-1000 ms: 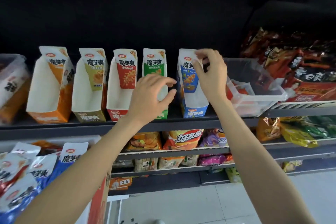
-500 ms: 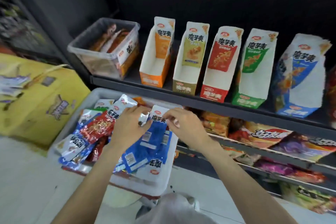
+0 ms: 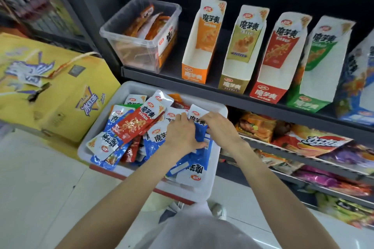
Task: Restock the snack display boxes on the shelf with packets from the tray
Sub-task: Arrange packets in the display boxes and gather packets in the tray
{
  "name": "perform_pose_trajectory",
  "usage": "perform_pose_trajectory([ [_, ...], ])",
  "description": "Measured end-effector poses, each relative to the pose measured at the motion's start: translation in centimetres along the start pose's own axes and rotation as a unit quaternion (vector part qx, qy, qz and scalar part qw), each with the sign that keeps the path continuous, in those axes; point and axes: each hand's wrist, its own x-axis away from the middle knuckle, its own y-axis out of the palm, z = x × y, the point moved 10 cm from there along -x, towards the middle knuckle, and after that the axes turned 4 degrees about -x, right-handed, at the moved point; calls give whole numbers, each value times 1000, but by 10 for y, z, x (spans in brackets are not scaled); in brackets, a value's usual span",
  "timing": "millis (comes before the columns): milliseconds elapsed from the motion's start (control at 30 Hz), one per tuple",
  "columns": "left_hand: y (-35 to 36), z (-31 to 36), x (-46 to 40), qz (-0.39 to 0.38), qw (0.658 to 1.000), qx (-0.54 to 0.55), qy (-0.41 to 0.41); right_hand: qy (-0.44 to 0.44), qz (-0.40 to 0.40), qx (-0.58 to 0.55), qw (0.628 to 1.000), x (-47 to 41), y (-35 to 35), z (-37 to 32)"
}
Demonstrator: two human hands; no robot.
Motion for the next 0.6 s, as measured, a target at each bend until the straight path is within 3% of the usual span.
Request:
perform_pose_trajectory([
  [100,-12,3,4,8,999,28,19,-40,75,-17,996,6,-14,-2],
  [167,-28,-7,9,45,992,113,33,-61,198,-87,974,19,-39,-3],
  [233,-43,-30,14,70,967,243,25,-23,278,-211,937,33,-59,10],
  [333,-64,-61,17,86,894,439,18,76,279,-370,883,42,-69,31],
  [400,-77,-65,15,84,865,494,38,115,253,-465,841,46,-74,37],
  [500,-87,-43,10,41,858,502,98,133,206,-591,768,55,-90,42],
  [600,-105,-10,4,82,884,435,150,114,242,-548,792,77,-128,55],
])
